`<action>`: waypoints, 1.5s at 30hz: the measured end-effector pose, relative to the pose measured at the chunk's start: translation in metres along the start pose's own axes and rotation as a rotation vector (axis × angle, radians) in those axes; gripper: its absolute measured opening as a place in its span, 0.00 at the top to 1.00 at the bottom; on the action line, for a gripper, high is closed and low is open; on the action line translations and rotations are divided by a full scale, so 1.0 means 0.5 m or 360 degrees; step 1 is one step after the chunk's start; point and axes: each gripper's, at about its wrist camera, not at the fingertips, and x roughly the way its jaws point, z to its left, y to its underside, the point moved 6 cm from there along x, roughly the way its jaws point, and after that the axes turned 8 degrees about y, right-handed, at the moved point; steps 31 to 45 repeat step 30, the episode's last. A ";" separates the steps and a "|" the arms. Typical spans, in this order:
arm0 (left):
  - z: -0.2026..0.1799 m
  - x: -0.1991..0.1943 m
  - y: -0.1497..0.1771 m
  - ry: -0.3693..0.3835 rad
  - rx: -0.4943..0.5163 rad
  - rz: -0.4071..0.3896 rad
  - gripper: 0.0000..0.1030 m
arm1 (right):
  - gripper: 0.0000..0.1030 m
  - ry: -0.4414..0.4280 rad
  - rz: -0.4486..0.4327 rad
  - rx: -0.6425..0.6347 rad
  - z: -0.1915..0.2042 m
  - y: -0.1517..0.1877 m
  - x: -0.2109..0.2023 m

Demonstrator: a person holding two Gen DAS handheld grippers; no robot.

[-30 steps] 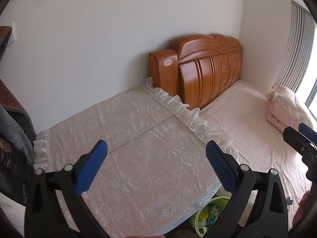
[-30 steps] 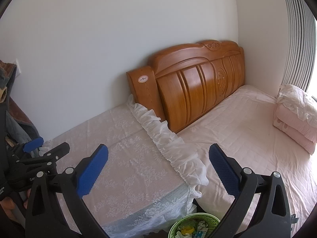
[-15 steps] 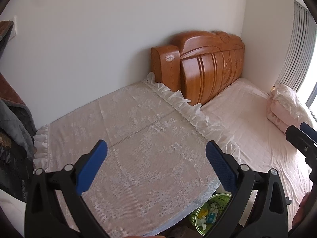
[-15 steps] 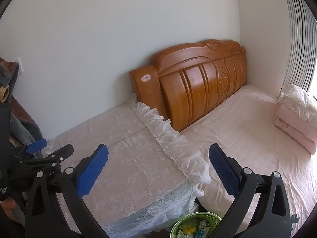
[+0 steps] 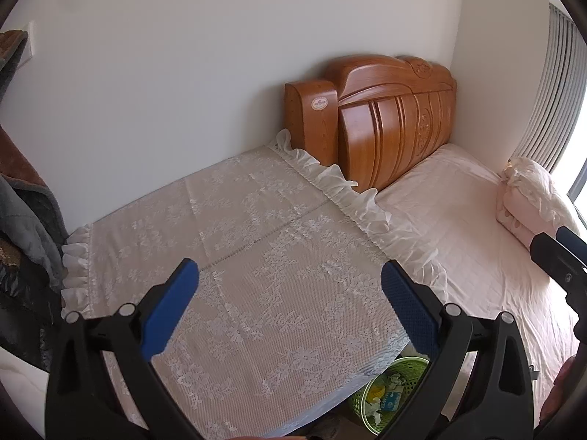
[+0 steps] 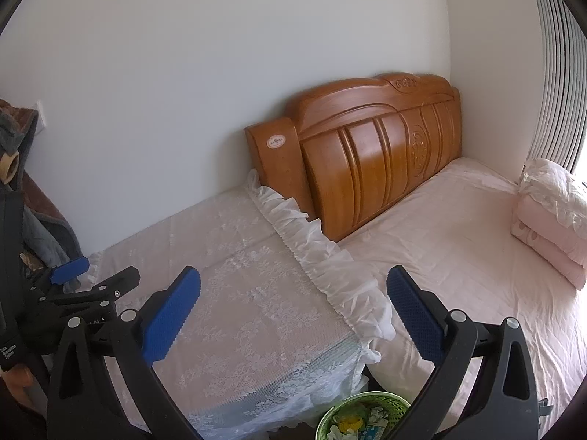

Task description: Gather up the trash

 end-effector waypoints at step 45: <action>0.005 0.031 -0.009 -0.0013 0.0008 0.0040 0.08 | 0.02 0.0004 0.0040 -0.0005 0.005 0.001 0.025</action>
